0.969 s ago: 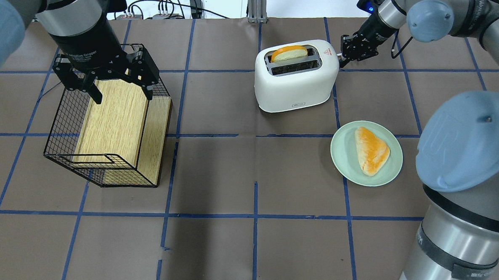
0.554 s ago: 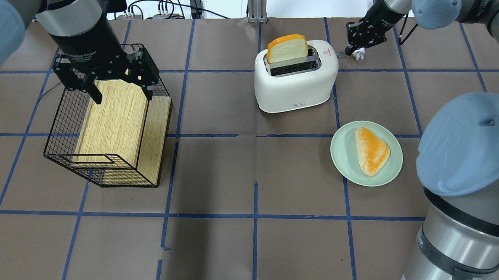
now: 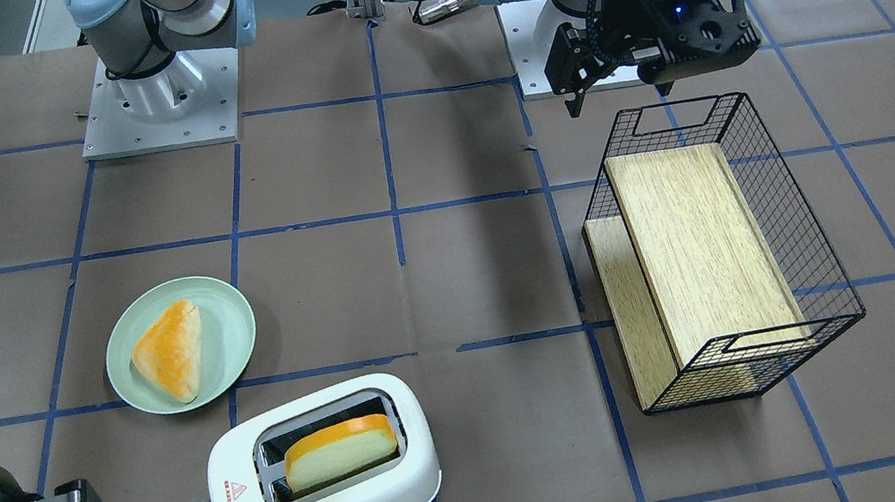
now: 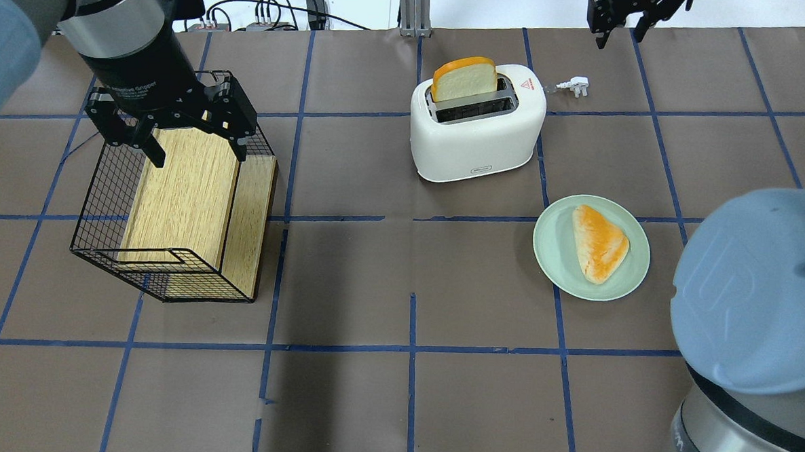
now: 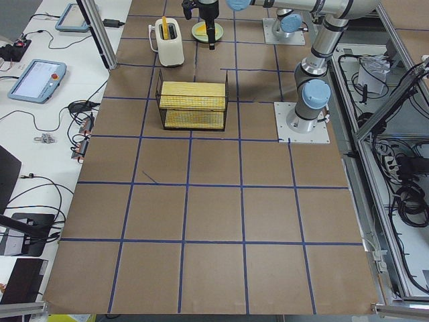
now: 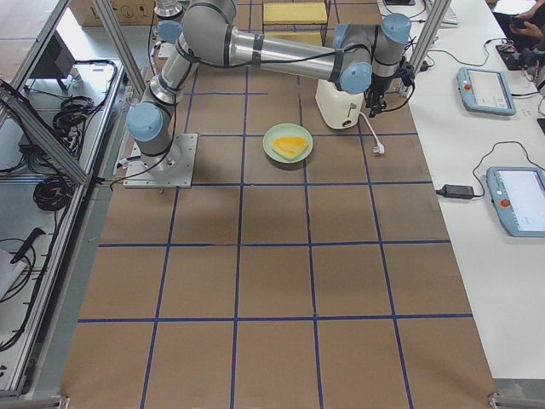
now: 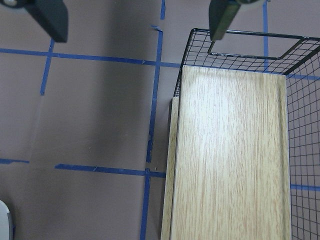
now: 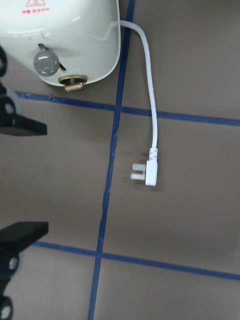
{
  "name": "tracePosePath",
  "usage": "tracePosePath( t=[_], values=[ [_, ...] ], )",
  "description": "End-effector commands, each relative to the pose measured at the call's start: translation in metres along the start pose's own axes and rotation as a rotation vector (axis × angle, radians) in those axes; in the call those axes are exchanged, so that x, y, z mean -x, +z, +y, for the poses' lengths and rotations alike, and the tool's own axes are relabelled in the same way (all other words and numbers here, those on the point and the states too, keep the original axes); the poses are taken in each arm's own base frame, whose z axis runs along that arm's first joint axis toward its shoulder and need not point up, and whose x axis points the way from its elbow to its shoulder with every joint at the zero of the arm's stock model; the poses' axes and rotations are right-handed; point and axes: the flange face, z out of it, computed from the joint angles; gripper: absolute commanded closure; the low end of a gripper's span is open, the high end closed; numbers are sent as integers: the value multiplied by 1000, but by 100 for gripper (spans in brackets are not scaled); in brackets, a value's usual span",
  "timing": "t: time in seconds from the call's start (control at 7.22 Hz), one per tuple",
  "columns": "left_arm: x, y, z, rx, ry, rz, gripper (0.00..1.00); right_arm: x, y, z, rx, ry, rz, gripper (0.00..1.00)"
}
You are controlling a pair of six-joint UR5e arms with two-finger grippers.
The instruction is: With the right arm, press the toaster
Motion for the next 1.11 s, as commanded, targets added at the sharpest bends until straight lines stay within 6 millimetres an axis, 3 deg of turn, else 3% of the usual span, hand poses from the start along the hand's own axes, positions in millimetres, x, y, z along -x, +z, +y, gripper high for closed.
tracePosePath(
  t=[0.0,0.42,0.55,0.97],
  values=[
    [0,1,0,2,0,0,0,50,-57,50,19,-62,-81,0],
    [0,0,0,0,0,0,0,78,-107,192,16,4,-97,0],
    [0,0,0,0,0,0,0,81,-114,223,15,7,-91,0],
    [0,1,0,2,0,0,0,81,-107,232,43,12,-78,0]
  ],
)
